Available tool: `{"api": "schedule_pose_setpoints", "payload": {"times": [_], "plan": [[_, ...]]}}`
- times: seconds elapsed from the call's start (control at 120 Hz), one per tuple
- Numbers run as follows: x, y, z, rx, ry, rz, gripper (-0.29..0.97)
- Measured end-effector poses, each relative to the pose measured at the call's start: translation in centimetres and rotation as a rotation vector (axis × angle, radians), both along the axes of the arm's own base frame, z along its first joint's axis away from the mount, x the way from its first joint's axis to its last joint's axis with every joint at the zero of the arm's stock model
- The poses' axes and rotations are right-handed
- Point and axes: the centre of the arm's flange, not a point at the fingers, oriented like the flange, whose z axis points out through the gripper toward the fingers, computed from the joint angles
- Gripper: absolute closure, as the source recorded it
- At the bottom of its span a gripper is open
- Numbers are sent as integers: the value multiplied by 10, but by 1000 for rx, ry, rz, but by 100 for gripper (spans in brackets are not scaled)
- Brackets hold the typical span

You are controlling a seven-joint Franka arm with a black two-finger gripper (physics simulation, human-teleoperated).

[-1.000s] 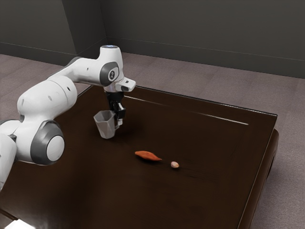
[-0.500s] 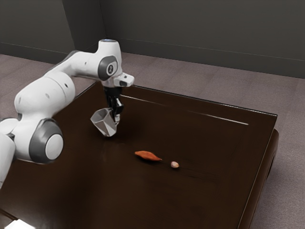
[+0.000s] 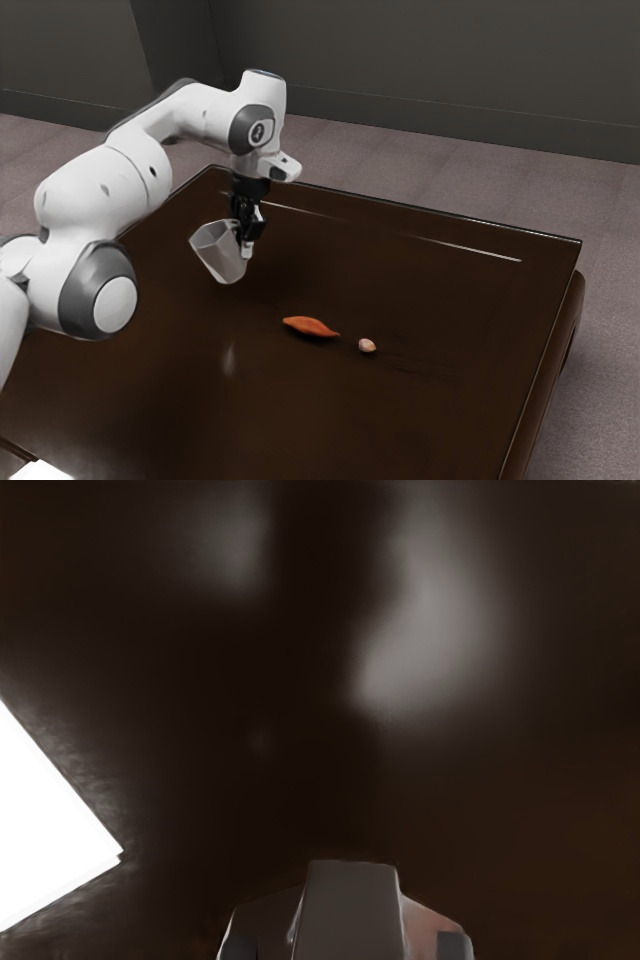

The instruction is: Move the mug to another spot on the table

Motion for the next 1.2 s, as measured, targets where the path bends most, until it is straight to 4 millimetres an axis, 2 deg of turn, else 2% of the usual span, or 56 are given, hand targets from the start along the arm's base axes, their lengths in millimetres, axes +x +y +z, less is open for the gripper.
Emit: {"api": "schedule_pose_setpoints", "payload": {"times": [0.125,0.2,0.5,0.633,0.908,1.092,1.2], "plan": [[-21,-37,6,45,84,-38,65],[-29,-51,8,76,113,-53,64],[-41,-107,6,161,160,-105,64],[-39,-112,-7,173,165,-100,64],[-34,-116,-63,180,200,-96,65],[-33,-117,-88,181,214,-93,64],[-33,-118,-96,180,215,-92,65]]}}
